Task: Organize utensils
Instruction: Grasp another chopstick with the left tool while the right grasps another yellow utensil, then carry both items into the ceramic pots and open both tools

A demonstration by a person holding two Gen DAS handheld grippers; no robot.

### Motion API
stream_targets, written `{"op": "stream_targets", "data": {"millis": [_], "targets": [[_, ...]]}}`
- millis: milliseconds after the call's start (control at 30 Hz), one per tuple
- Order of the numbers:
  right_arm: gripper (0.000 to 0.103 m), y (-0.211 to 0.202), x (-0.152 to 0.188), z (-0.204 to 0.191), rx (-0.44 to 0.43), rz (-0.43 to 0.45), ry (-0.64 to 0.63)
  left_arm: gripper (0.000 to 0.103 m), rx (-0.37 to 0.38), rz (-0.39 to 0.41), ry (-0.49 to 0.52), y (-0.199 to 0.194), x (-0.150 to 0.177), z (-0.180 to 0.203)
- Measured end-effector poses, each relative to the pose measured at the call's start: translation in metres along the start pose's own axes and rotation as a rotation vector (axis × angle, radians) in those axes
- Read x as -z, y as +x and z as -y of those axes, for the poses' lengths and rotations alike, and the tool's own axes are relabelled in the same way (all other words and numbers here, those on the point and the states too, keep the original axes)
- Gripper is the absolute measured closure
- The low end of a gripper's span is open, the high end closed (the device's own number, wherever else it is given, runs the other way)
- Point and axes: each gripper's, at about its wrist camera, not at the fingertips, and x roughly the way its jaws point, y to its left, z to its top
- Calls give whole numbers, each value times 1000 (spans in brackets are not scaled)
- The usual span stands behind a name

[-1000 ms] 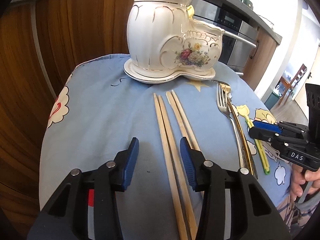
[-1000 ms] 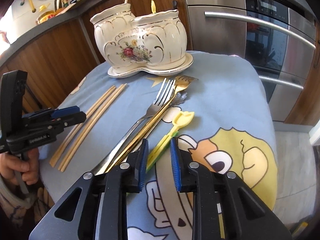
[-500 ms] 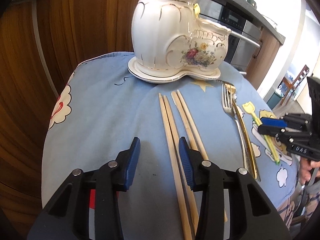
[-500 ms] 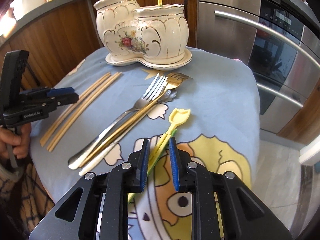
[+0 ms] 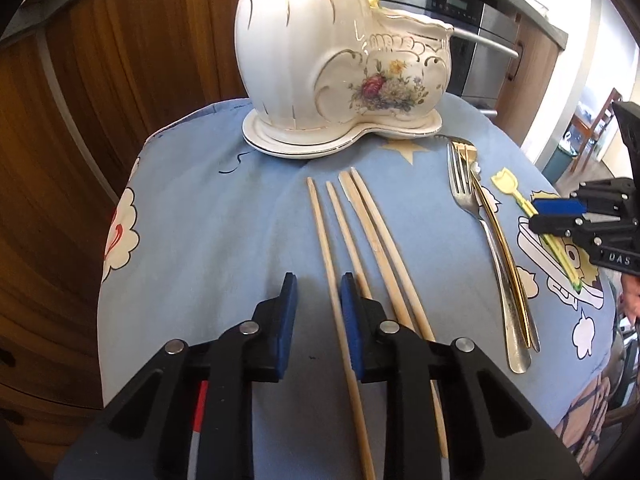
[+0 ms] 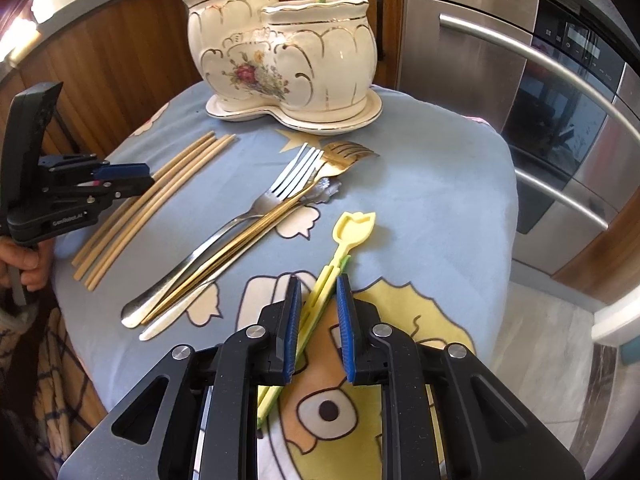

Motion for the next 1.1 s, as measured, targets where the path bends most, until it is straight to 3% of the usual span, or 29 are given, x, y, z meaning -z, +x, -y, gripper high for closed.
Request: {"op": "stream_targets", "data": {"millis": [167, 567, 733, 900, 1100], "targets": [[84, 4, -8, 5, 11, -50, -35, 92, 15, -57, 23, 0, -5, -9], [84, 17, -35, 17, 39, -251, -115, 92, 108, -301, 119, 11, -32, -19], [84, 23, -45, 17, 54, -365, -147, 92, 95, -412, 177, 20, -46, -13], [84, 27, -48, 14, 72, -409, -149, 92, 68, -437, 204, 23, -50, -4], [84, 27, -49, 14, 75, -424, -136, 92, 102, -423, 172, 22, -47, -13]]}}
